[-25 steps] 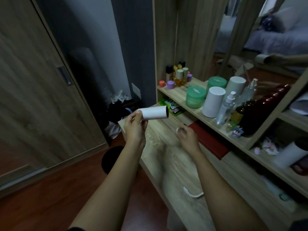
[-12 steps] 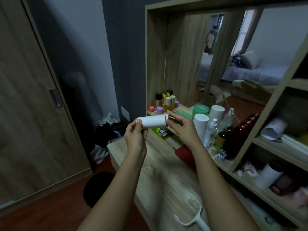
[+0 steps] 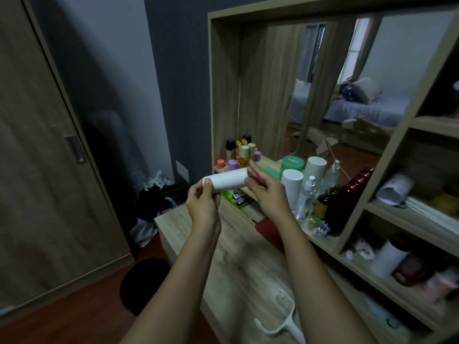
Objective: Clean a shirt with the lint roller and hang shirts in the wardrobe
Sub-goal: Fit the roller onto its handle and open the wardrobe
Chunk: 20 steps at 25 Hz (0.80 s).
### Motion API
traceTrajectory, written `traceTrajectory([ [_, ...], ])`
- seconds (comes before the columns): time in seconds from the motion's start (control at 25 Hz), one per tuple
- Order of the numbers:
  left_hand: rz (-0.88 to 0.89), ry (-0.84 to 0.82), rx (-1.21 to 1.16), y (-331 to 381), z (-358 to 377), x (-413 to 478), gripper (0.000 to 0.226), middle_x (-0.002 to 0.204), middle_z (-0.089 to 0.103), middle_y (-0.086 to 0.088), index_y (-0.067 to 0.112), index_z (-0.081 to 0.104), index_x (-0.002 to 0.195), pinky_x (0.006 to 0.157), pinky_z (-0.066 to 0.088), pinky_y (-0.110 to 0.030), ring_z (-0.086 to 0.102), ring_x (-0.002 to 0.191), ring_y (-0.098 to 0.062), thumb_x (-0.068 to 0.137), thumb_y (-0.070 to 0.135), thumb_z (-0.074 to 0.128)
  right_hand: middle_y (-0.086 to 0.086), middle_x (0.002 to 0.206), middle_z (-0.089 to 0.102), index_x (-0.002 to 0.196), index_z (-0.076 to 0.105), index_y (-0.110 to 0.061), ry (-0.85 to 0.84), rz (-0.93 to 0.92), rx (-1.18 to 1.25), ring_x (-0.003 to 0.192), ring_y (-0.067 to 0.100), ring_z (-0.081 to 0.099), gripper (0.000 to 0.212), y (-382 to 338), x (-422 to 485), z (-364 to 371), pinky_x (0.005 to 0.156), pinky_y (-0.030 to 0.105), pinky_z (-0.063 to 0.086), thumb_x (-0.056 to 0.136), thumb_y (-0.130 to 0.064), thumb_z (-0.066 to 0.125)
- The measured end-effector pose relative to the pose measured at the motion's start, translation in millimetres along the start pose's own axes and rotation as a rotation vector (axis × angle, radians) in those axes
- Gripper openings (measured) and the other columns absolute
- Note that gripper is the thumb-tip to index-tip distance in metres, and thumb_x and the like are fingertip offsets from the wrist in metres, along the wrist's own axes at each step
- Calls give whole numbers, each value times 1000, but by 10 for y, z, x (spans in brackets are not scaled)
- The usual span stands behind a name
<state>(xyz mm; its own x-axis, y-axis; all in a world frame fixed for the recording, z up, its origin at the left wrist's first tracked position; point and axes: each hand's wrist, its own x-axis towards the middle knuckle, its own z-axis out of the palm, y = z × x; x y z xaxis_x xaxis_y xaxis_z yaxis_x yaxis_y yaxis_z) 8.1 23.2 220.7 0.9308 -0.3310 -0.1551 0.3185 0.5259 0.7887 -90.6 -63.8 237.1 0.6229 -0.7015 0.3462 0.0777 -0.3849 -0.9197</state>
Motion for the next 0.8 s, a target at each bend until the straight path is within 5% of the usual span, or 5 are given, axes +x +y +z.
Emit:
traceTrajectory([
  [0.24,-28,-9,29,-33,47,-45,34,100,53,-1,6,43,124,83,52,-30,57,99,-18,93,13,54,9,126,54,116,61,-5,92,-42,-73,108,9,50,29,22,-41,-51,68,-6,39,88,-9,60],
  [0.32,-79,-25,116,-72,57,-33,23,107,56,-6,12,47,115,80,52,-33,59,104,-24,93,17,53,8,120,52,115,60,-2,90,-37,-70,107,9,50,28,104,-107,-69,70,-5,40,88,-8,60],
  [0.44,-185,-49,184,-209,54,-16,15,115,55,-12,13,49,108,79,53,-35,59,109,-29,93,18,49,4,116,58,111,60,-6,99,7,-94,106,10,55,25,356,-224,-111,85,12,48,87,-11,61],
  [0.56,-266,-95,221,-461,22,-7,30,120,55,-17,5,46,118,78,56,-40,59,107,-31,90,13,52,7,115,61,109,62,-8,111,104,-79,103,15,60,25,722,-368,-148,90,30,52,84,-10,64],
  [0.8,-388,-68,400,-1068,-177,-154,39,109,54,-13,14,40,121,68,52,-36,59,96,-29,87,11,58,6,110,61,112,60,-2,123,285,-84,96,13,61,25,1295,-869,-241,74,3,46,88,-1,53],
])
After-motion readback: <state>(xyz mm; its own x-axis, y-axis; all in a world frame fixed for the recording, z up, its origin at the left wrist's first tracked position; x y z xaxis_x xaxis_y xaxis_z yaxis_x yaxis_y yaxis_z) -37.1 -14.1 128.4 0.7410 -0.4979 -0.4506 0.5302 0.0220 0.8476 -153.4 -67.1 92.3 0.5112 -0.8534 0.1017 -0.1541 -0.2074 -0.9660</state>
